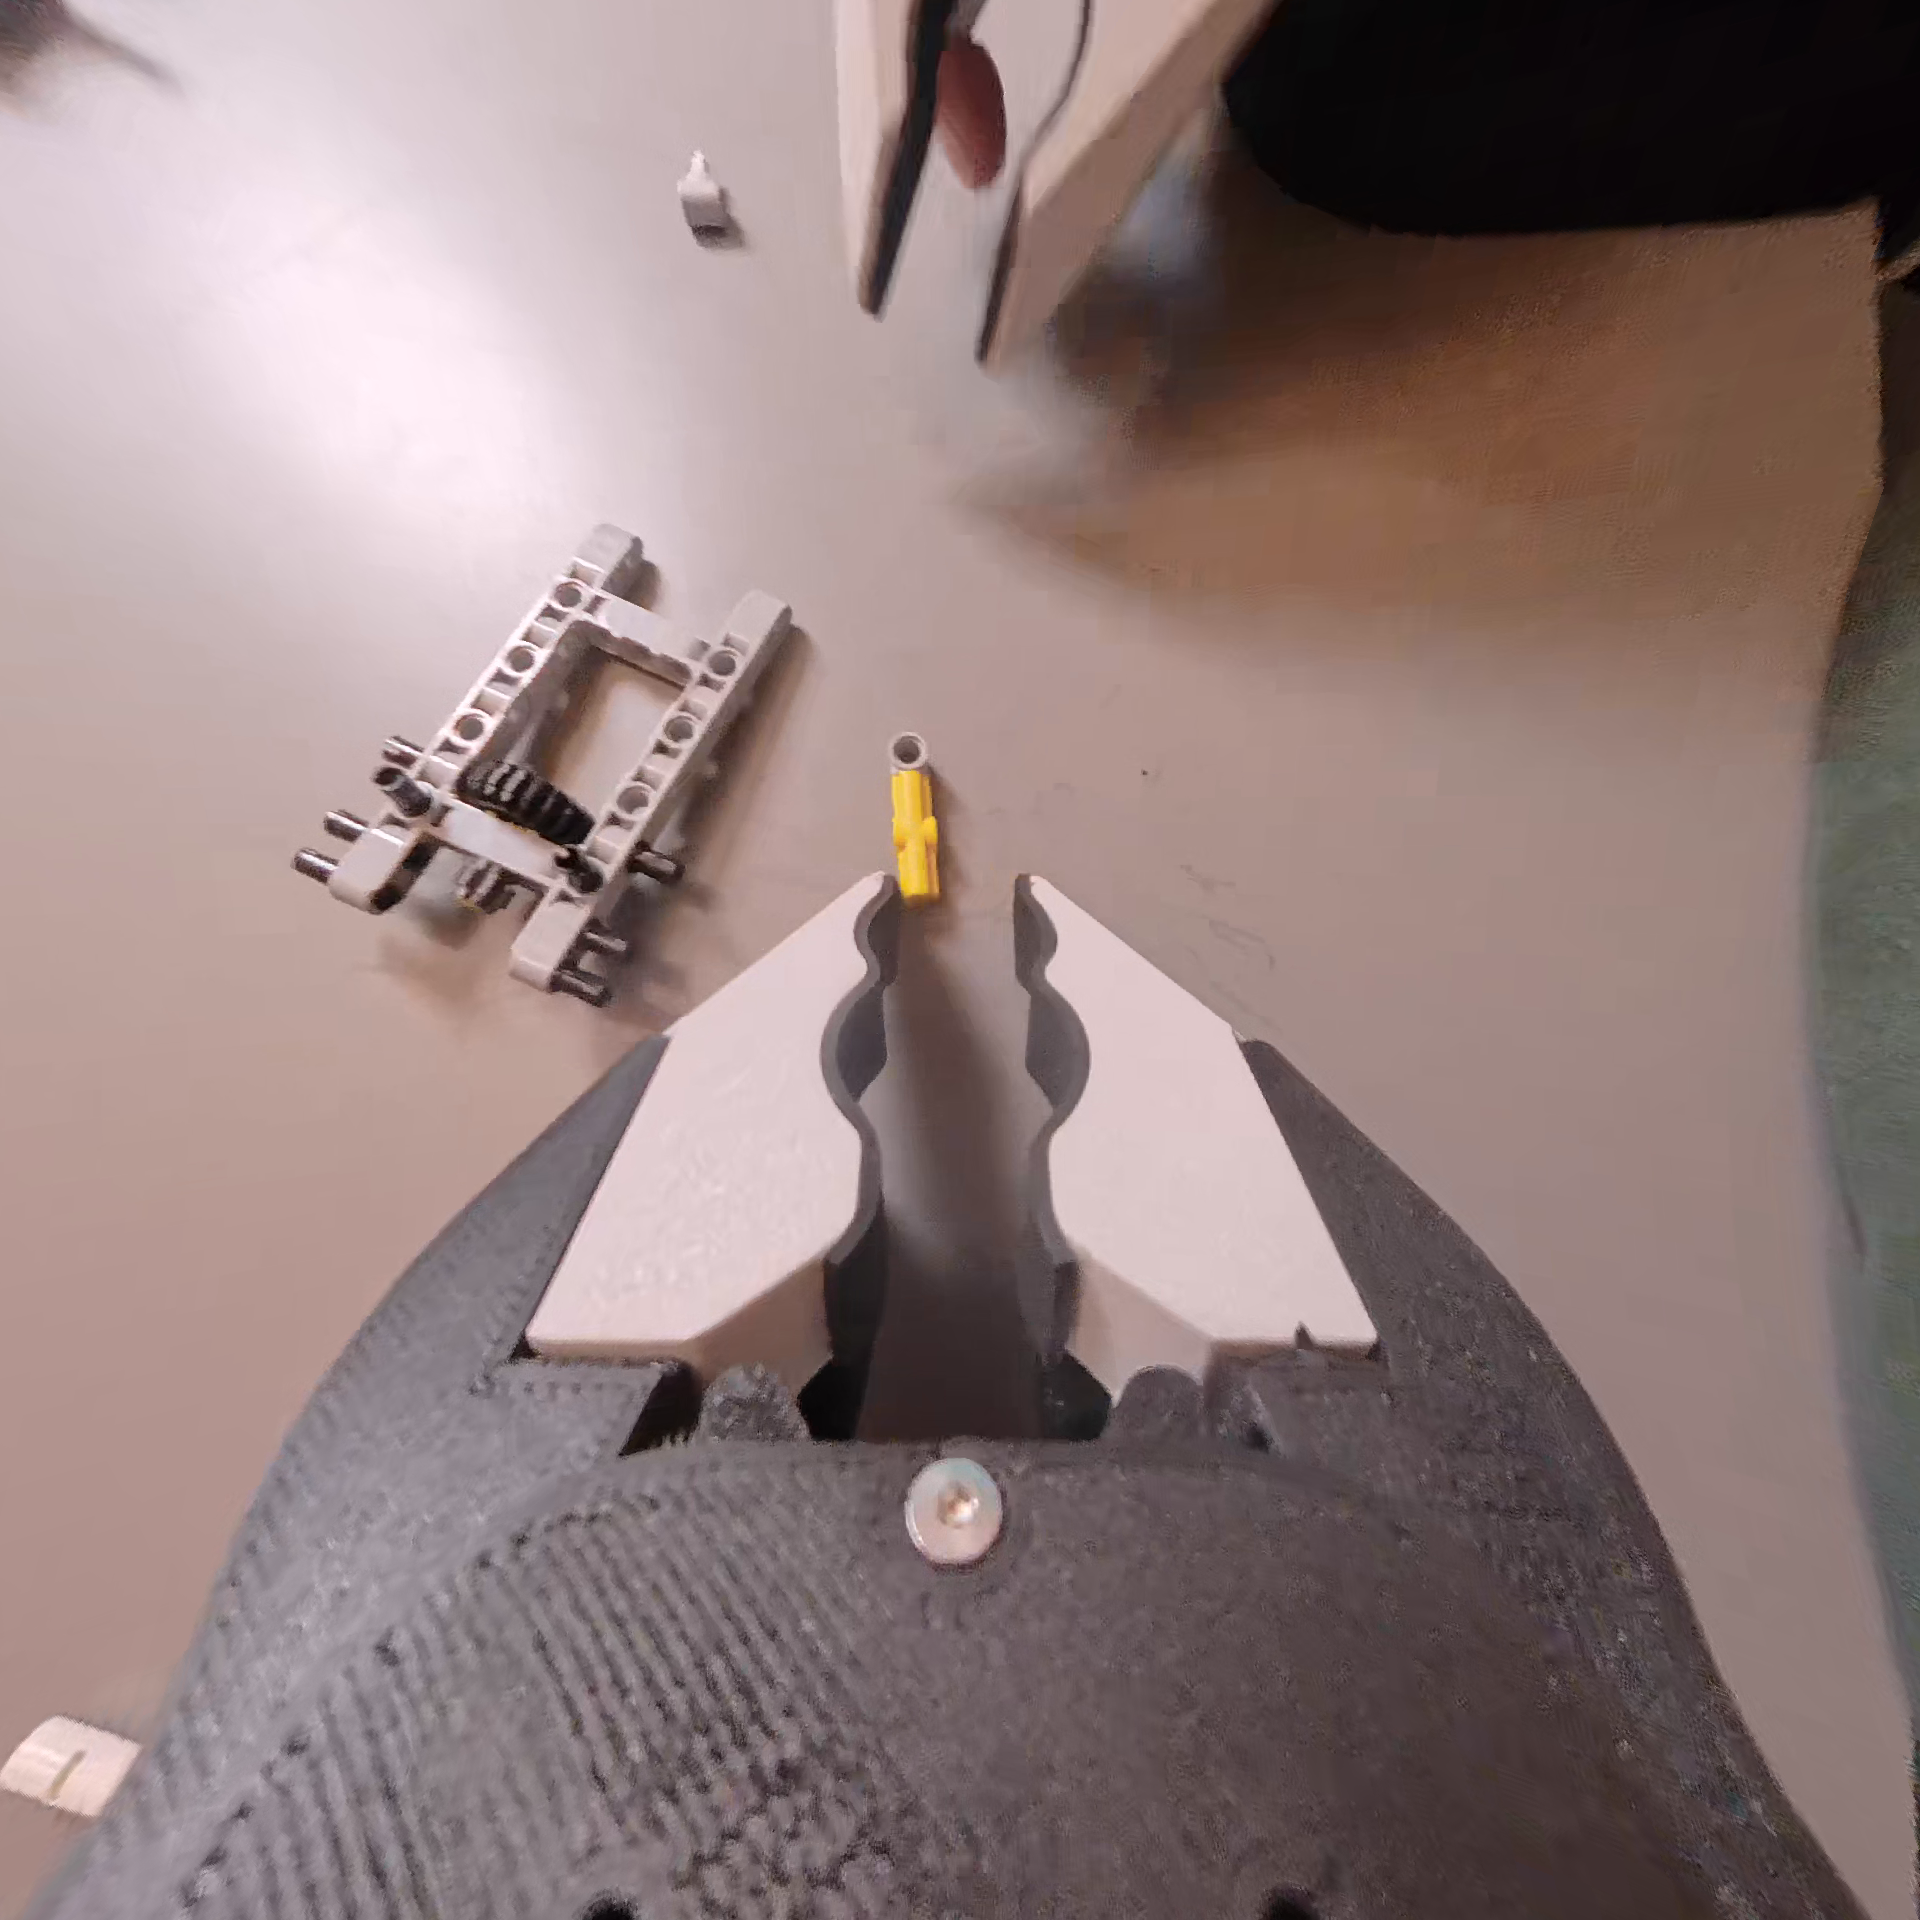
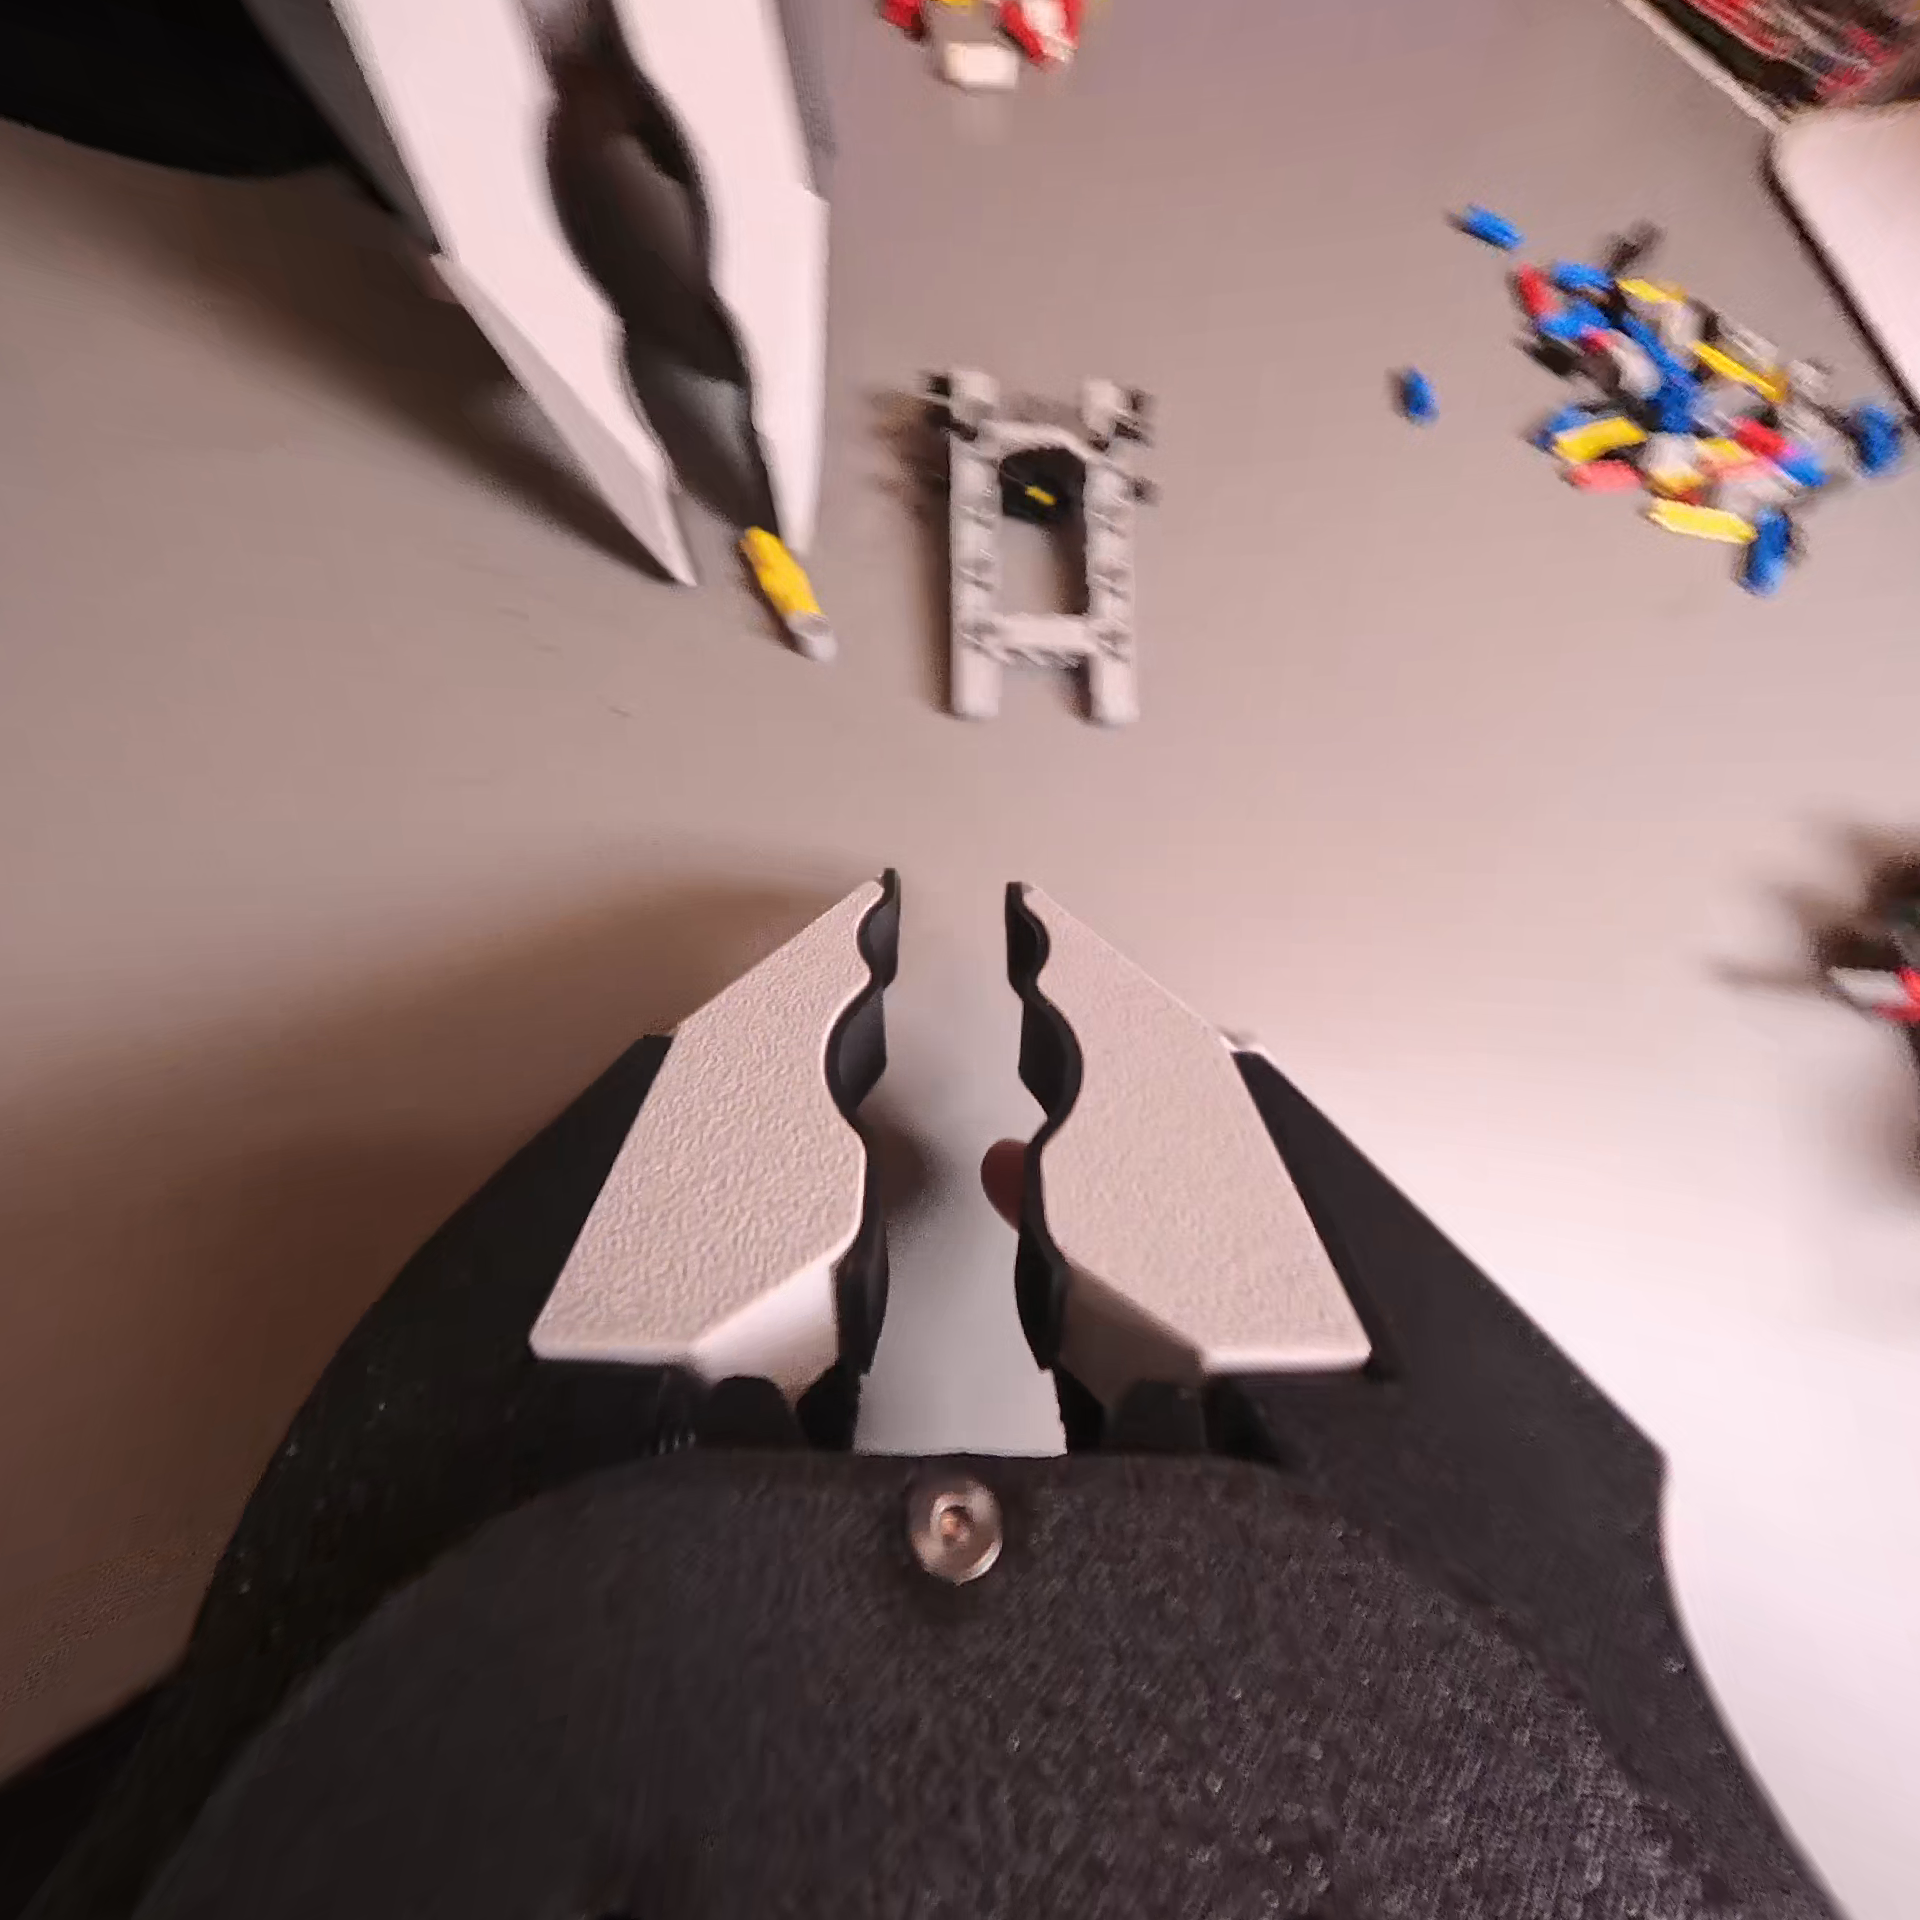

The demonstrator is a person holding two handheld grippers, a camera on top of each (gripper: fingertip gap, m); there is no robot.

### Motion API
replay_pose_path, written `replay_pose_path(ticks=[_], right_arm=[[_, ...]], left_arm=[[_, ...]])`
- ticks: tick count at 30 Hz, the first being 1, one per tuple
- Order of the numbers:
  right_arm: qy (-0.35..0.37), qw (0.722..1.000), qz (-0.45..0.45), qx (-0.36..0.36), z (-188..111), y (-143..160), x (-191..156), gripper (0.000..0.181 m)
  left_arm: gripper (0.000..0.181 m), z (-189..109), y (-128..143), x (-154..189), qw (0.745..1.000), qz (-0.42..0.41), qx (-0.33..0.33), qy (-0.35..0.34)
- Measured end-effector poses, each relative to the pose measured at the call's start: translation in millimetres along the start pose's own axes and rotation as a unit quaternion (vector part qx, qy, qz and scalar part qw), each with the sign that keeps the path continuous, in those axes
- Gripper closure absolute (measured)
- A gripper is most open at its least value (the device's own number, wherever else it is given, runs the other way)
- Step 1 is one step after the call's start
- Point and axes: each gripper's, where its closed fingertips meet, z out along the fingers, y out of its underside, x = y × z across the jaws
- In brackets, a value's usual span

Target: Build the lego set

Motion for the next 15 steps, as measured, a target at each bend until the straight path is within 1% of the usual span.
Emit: replay_pose_path(ticks=[1, 3, 5, 8, 9, 11, 13, 15], right_arm=[[-0.024, 1.000, -0.012, 0.005, 5.6, -7.9, -14.3, 0.163], [-0.070, 0.997, -0.032, 0.011, 16.8, -20.1, -41.1, 0.164], [-0.096, 0.994, -0.046, -0.002, 27.1, -22.1, -57.7, 0.166], [-0.104, 0.993, -0.053, -0.025, 34.4, -17.2, -63.9, 0.164], [-0.102, 0.993, -0.050, -0.027, 34.4, -16.7, -63.2, 0.164], [-0.092, 0.994, -0.043, -0.028, 33.4, -17.3, -59.6, 0.161], [-0.087, 0.995, -0.038, -0.025, 32.5, -20.0, -58.8, 0.160], [-0.089, 0.995, -0.040, -0.024, 32.7, -21.8, -61.0, 0.159]], left_arm=[[0.162, -0.9, 0.9, 2.7, 1.000, -0.005, -0.001, 0.011], [0.164, -1.2, 0.9, 6.9, 1.000, -0.011, 0.002, 0.026], [0.164, -0.1, -1.4, 21.4, 0.998, -0.008, 0.006, 0.064], [0.164, 6.2, -7.9, 49.0, 0.993, 0.019, 0.022, 0.115], [0.164, 8.3, -8.6, 54.7, 0.992, 0.038, 0.023, 0.118], [0.166, 7.0, -12.1, 54.0, 0.992, 0.072, 0.033, 0.100], [0.167, -1.1, -20.8, 41.8, 0.993, 0.059, 0.059, 0.080], [0.158, -8.0, -23.6, 23.4, 0.995, 0.037, 0.072, 0.058]])
